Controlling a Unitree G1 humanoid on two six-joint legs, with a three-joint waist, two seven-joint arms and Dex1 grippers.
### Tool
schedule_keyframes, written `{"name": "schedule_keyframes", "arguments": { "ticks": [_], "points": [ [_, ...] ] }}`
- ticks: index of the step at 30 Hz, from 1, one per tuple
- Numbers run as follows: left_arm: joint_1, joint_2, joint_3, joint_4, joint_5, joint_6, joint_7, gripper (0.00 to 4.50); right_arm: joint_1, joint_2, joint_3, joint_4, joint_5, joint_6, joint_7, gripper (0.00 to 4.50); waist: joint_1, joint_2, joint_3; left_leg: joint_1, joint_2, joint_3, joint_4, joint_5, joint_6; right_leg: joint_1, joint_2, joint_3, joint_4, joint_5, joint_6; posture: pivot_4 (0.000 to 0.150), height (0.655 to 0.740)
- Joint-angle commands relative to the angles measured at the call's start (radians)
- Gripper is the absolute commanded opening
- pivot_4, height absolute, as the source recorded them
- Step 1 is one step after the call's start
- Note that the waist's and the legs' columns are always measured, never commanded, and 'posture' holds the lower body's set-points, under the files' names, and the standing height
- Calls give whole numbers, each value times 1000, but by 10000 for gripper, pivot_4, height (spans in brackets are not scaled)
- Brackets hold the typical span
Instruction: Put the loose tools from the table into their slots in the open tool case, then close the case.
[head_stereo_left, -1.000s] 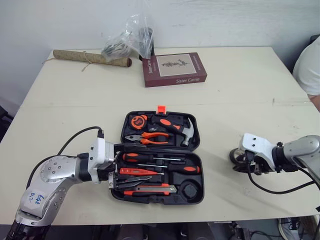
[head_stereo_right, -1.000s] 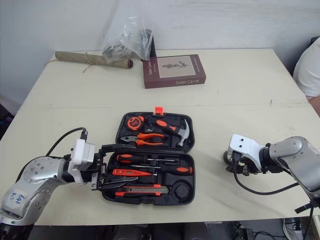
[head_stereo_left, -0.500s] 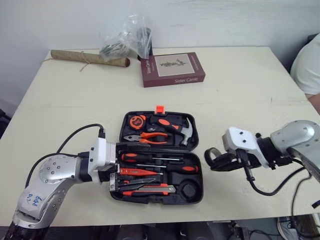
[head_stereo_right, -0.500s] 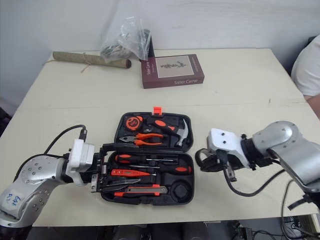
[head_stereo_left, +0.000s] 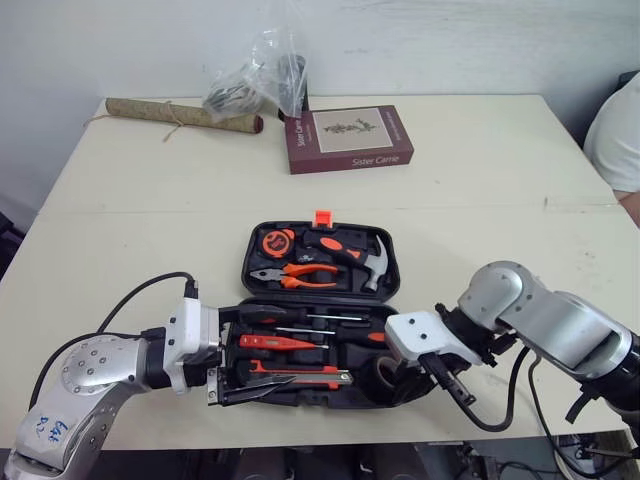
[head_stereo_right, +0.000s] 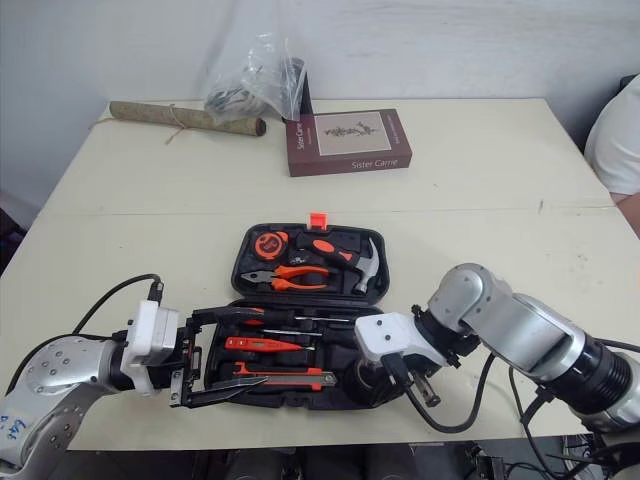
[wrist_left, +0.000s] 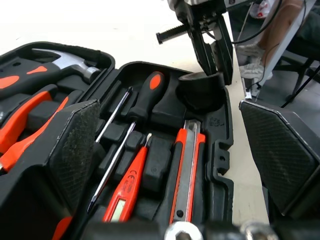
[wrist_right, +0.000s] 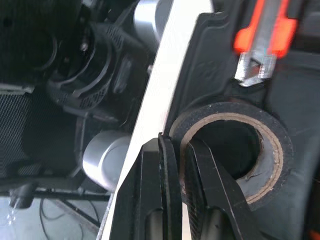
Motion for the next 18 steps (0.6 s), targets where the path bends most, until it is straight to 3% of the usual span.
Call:
{"name": "schedule_keyframes", "arguments": {
  "ticks": [1,16,18],
  "points": [
    [49,-4,35,-47,8,-39,-4,45000,3,1,16,10,-42,-20,19,742,0,0,0,0,0,0,0,0,0,0,-1,0,0,0,0,1500,7400],
    [81,4,44,-22,23,-86,-16,45000,-61,26,79,54,-156,3,32,742,-17,-1,-1,0,0,0,0,-1,0,1,-3,0,0,0,0,1500,7400],
    [76,4,42,-20,24,-86,-13,45000,-61,26,75,50,-151,-1,35,9384,-19,-1,-1,0,0,0,0,-1,0,1,-3,0,0,0,0,1500,7400]
  ]
}}
